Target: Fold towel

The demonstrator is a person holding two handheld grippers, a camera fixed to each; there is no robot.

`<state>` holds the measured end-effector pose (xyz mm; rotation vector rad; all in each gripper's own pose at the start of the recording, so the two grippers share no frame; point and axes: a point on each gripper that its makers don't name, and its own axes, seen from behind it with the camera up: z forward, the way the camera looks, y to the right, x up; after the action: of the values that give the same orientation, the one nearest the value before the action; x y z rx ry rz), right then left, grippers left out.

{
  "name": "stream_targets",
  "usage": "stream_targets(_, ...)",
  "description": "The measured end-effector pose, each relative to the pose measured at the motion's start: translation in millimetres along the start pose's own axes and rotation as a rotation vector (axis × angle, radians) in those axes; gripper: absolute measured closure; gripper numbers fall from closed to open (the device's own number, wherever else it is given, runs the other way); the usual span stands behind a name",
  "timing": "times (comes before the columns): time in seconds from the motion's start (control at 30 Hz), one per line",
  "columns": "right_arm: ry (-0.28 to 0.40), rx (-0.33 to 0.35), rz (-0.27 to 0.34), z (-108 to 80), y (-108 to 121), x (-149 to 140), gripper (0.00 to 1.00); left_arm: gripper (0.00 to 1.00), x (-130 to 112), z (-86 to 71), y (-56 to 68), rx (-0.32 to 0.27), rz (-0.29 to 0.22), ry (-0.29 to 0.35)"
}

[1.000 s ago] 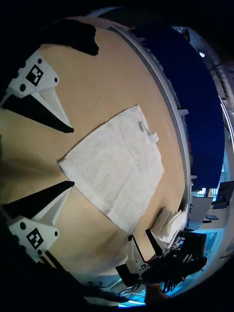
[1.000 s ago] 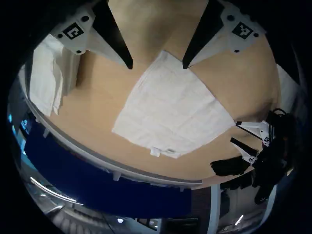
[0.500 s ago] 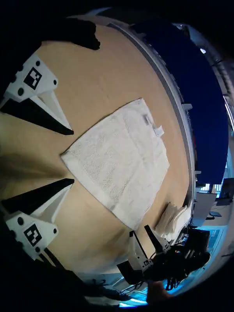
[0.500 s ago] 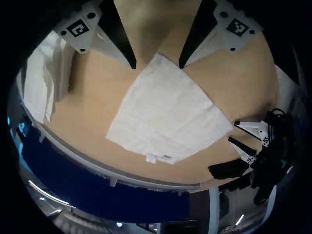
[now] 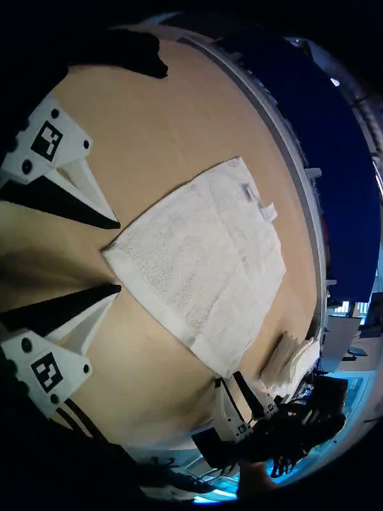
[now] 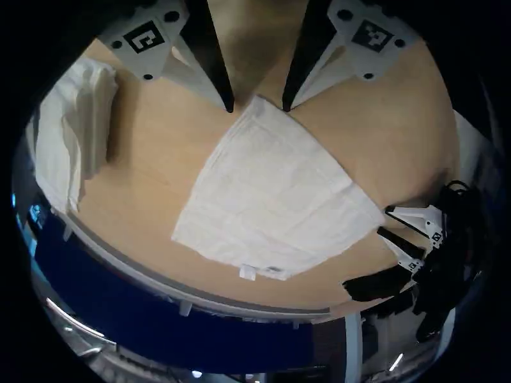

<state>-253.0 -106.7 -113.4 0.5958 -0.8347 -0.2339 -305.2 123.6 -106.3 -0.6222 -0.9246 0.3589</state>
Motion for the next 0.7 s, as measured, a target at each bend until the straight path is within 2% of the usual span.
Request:
stream_targets(0.3, -0.004, 0.023, 0.013, 1.1, -5.4, -0.2, 0.73, 0.53, 0.9, -1.7, -0.4, 0.008, -0.010, -0.020)
stream_targets(0.57, -0.002, 0.021, 0.033, 1.5, -3.1, 0.4, 0.81, 0.68, 0.6, -1.0, -1.5, 0.025, -0.024, -0.030)
stream_targets(0.7, -0.002, 0.013, 0.033, 0.5, -0.4, 1.8, 0.85, 0.77, 0.1, -0.6, -0.1, 0.032, -0.012, -0.032)
